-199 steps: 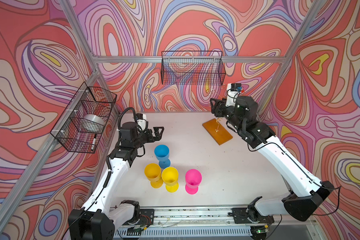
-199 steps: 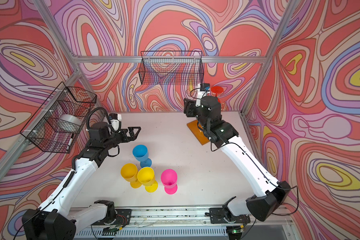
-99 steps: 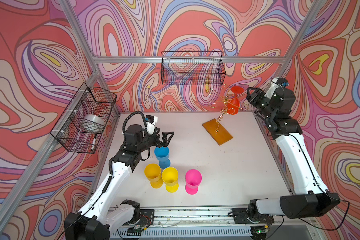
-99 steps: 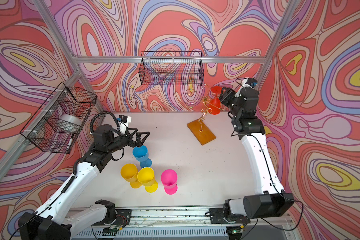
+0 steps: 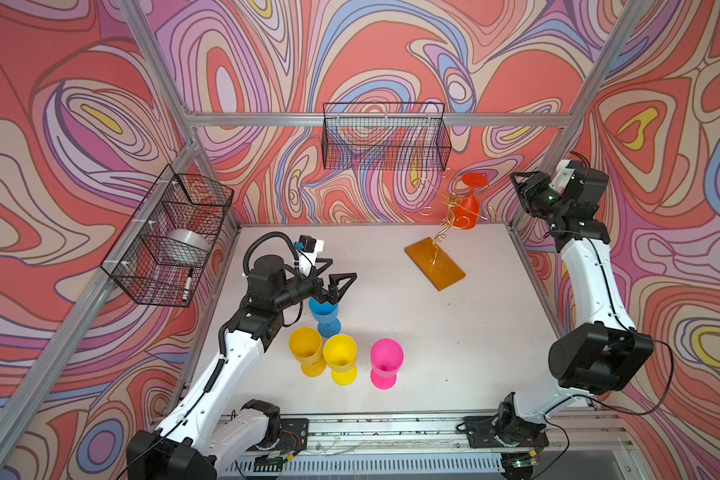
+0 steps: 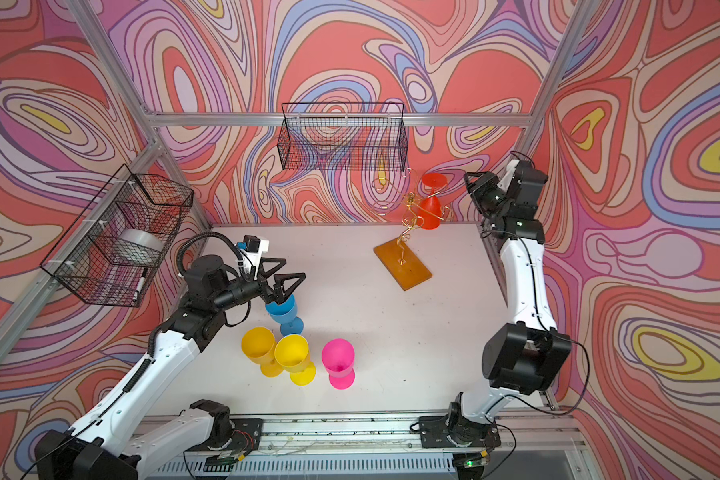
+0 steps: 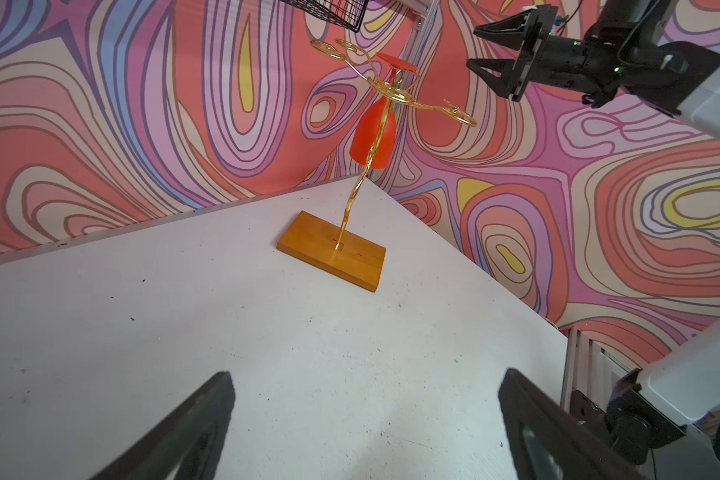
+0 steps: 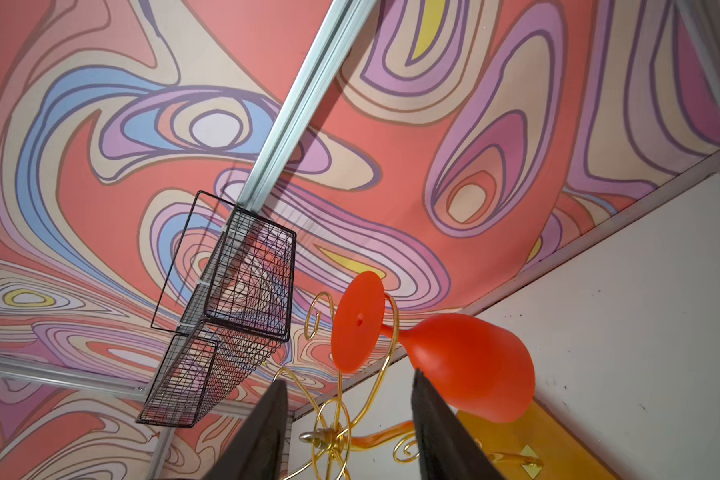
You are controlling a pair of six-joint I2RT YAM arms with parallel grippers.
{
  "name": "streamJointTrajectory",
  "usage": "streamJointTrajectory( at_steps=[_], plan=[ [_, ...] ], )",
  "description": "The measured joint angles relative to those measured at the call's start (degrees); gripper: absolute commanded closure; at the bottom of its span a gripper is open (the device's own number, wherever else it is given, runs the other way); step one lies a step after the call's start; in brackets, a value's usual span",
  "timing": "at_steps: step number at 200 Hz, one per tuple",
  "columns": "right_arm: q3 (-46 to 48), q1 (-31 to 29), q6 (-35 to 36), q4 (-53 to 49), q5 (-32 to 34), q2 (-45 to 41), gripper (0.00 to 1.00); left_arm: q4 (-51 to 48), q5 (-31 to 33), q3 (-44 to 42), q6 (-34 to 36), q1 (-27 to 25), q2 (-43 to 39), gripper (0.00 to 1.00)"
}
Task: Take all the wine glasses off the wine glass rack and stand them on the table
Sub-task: 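Open the right gripper and withdraw it toward the rack while the left arm draws back, then move the right gripper to the red glass foot on the rack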
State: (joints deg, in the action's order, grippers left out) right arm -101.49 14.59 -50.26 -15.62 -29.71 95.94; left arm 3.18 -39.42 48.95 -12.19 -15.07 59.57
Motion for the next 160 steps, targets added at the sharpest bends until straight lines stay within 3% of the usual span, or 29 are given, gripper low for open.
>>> streamJointTrajectory(
  at_steps=[70, 160],
  plan=[
    [-8.3, 0.0, -3.6, 1.2, -7.0, 8.6, 0.58, 1.4, -4.6, 0.0, 0.0, -0.3, 0.5, 0.01],
    [-12.4, 0.0, -5.1, 0.2, -7.6, 13.4, 0.63, 1.4, -5.6, 0.0, 0.2, -0.3, 0.6, 0.01]
  ],
)
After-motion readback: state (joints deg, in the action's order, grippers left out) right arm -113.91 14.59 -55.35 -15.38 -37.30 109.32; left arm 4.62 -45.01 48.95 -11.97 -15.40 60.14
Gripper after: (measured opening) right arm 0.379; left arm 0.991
